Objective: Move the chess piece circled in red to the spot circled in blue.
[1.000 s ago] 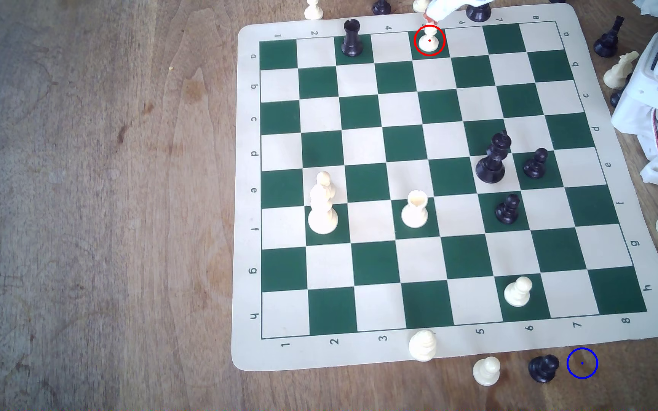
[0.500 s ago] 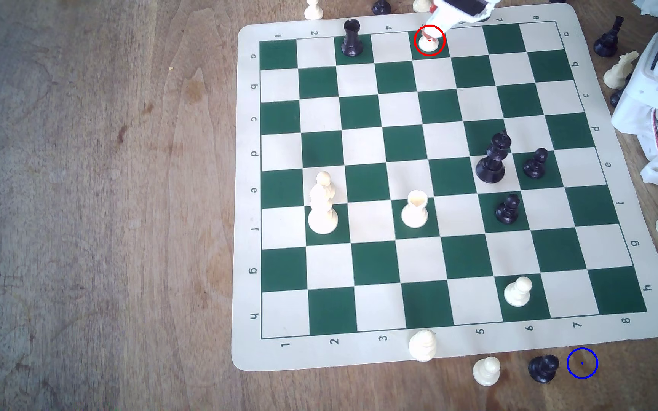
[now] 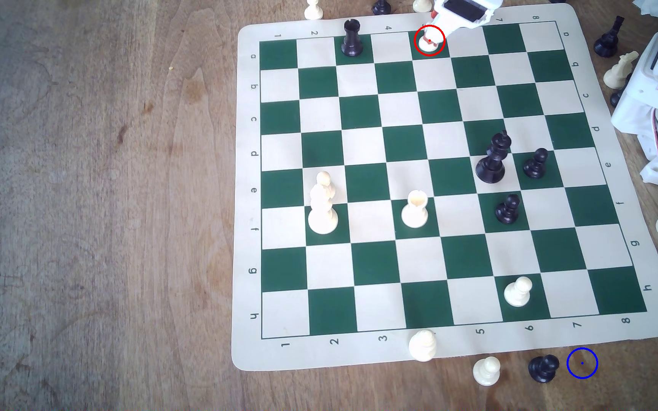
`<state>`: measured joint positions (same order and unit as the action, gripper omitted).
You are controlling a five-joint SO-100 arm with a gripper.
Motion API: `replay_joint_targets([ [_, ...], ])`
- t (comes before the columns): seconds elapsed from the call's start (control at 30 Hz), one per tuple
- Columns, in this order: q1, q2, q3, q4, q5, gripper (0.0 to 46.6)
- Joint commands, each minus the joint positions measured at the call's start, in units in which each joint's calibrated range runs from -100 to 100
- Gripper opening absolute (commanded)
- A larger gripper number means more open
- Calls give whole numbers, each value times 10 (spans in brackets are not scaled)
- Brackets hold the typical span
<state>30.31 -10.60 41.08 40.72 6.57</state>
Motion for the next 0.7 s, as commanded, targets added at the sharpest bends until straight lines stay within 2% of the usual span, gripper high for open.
replay_joint_targets([
  [0.0,3,-1,1,-16,1,113],
  [0.67,2,10,21,-60,-5,109],
])
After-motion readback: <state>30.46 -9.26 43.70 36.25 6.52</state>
